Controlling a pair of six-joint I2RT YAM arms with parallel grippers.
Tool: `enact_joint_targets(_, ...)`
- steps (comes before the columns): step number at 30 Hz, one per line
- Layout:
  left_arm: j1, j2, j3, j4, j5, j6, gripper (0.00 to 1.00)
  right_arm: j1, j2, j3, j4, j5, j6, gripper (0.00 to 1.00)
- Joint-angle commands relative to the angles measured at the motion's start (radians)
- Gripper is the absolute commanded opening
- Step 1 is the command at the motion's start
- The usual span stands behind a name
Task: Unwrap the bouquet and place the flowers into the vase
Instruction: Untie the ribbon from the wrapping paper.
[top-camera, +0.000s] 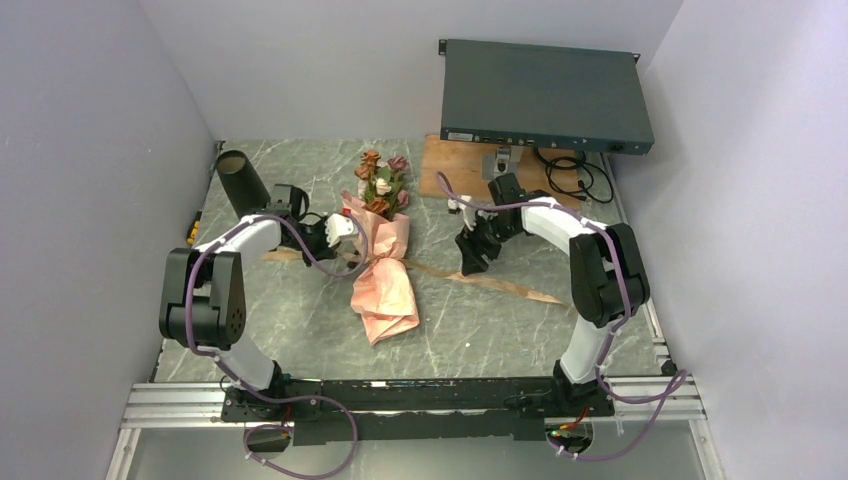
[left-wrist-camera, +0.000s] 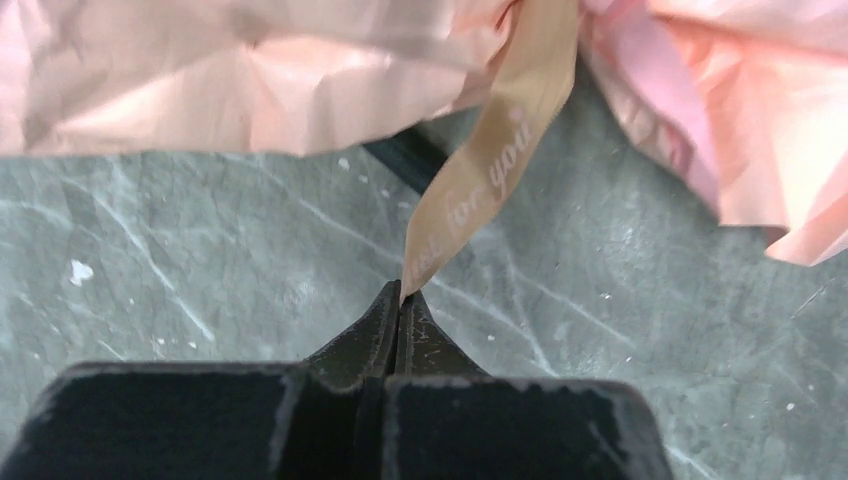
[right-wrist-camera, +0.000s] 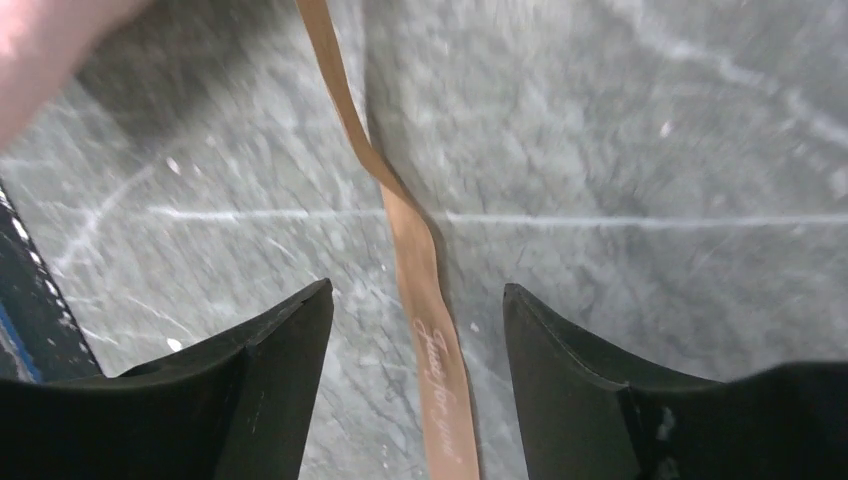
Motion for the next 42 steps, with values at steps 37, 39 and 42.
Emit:
enact_joint_targets(37,-0.170,-0.090,-0.081,0.159,-0.008,-0.084,0.07,0.323,0.410,0.530,0.405,-0.023,0.594,0.00)
enact_joint_targets(39,-0.172,-0.111,-0.063,0.136,-0.003,-0.107,0.00,0.324,0.423,0.519,0.399,-0.003,0.579,0.00)
enact_joint_targets(42,-0.173,-0.149,-0.035,0.112,0.013,-0.156,0.00,0.326,0.438,0.505,0.388,0.025,0.566,0.00)
